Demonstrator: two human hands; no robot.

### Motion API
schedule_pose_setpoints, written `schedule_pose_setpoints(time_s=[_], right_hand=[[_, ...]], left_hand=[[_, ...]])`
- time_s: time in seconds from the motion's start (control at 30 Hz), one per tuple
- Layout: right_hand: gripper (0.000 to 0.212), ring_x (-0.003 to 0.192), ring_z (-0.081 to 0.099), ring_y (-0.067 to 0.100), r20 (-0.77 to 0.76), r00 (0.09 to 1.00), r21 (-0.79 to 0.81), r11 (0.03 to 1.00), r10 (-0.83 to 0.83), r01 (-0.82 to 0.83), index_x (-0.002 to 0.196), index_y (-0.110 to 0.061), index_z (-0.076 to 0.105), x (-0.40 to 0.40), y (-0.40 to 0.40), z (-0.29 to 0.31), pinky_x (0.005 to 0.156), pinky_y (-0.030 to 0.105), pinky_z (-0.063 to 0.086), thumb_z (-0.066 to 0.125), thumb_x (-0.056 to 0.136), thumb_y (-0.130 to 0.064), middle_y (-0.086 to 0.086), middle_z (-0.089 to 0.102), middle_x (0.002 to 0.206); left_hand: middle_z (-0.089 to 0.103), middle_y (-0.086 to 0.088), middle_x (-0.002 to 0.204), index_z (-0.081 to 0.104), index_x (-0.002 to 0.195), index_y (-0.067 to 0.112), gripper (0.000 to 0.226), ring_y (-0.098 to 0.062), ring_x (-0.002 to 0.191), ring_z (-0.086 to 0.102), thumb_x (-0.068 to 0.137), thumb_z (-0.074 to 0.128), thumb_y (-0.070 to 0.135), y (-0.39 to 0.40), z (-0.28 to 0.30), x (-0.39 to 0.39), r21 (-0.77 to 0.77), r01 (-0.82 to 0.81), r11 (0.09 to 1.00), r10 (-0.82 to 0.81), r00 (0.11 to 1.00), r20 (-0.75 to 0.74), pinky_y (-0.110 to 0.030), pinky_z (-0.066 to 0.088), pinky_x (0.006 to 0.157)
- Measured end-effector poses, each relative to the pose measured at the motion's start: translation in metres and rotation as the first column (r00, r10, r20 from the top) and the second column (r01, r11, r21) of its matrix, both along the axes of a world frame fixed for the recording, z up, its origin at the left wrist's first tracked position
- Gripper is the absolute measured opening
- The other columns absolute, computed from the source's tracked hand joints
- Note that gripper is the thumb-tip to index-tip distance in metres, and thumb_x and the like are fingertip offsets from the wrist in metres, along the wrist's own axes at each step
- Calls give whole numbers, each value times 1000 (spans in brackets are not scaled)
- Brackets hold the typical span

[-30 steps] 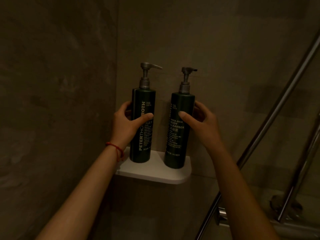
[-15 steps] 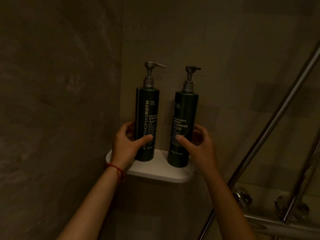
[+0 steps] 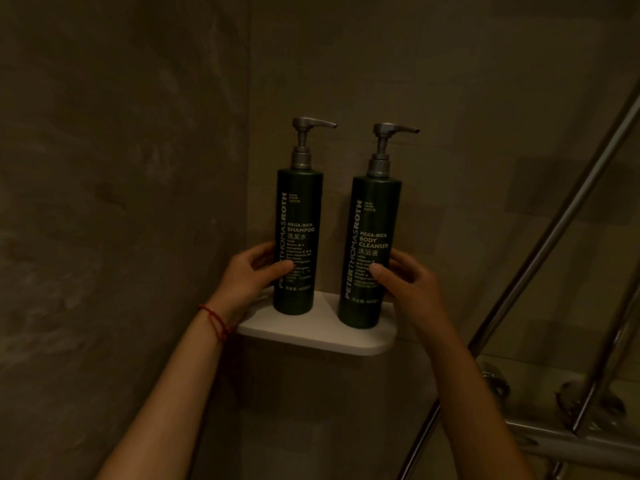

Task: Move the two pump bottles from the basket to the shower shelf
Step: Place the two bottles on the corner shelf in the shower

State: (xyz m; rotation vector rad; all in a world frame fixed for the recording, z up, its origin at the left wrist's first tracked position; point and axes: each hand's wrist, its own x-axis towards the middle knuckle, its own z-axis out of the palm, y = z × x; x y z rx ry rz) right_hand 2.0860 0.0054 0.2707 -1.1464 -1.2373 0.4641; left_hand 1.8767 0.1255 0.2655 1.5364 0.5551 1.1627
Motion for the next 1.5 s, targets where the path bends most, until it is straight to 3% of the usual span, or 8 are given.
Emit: schedule_pose_setpoints(time_s=[0.13, 0.3, 0.5, 0.67, 0.87, 1.0, 1.3, 1.5], right_hand=[[39, 86, 60, -13, 11, 1000, 19, 1000, -1, 1, 96, -47, 54, -2, 0, -5, 64, 13, 52, 67, 59, -46, -22, 61, 97], [49, 84, 59, -15, 34, 999, 36, 999, -3, 2, 101, -44, 49, -8, 3, -11, 61, 5, 48, 69, 57, -41, -18, 59, 102], [44, 84, 59, -13, 47, 998, 56, 998, -34, 31, 102, -41, 50, -8, 6, -12, 63, 5, 48, 72, 65, -30, -20, 58, 101], [42, 83, 58, -13, 49, 996, 78, 995, -73, 69, 105, -38, 50, -12, 9, -12, 64, 6, 48, 71, 72, -21, -21, 58, 99], [48, 92, 56, -5, 36, 993, 94, 990, -114, 110, 114, -30, 50, -16, 8, -15, 69, 13, 47, 72, 71, -23, -20, 58, 100], [52, 88, 58, -10, 43, 990, 107, 986, -131, 126, 117, -27, 51, -18, 8, -19, 66, 8, 49, 72, 70, -25, -21, 58, 100], [63, 88, 57, -15, 56, 989, 111, 985, -138, 131, 120, -23, 51, -19, 7, -19, 69, 6, 49, 70, 62, -39, -21, 58, 102], [66, 85, 56, -18, 48, 990, 114, 985, -132, 126, 121, -22, 50, -20, 7, -19, 65, 3, 47, 69, 60, -41, -20, 57, 101]], left_hand=[[59, 11, 104, 55, 96, 36, 48, -4, 97, 56, 51, 71, 35, 2, -2, 2, 5, 28, 1000, -28, 1000, 0, -22, 46, 72], [59, 14, 99, 53, 95, 35, 52, -2, 92, 55, 48, 74, 30, 1, -3, 10, 26, -51, 998, 50, 999, 13, -19, 45, 68], [57, 13, 101, 48, 120, 18, 68, -2, 91, 54, 57, 73, 22, 2, -4, 7, 21, -45, 999, 45, 999, 9, -20, 45, 67], [56, 12, 102, 46, 123, 16, 72, -2, 92, 54, 55, 71, 23, 0, -4, 4, 19, -31, 999, 31, 999, 12, -18, 45, 65], [56, 17, 100, 49, 120, 21, 70, 5, 87, 54, 53, 71, 28, 1, -4, 3, 28, -24, 999, 24, 1000, 14, -14, 46, 62], [55, 19, 99, 48, 120, 21, 71, 7, 86, 53, 53, 70, 30, 2, -5, 3, 36, -34, 999, 33, 999, 9, -10, 47, 57], [55, 13, 103, 46, 123, 18, 74, -1, 94, 52, 54, 69, 28, 1, -5, 2, 19, -22, 1000, 22, 1000, 21, -18, 45, 68], [57, 11, 102, 47, 123, 16, 60, -1, 89, 55, 66, 67, 13, 0, -6, 5, 7, -16, 1000, 15, 998, 55, -12, 50, 54]])
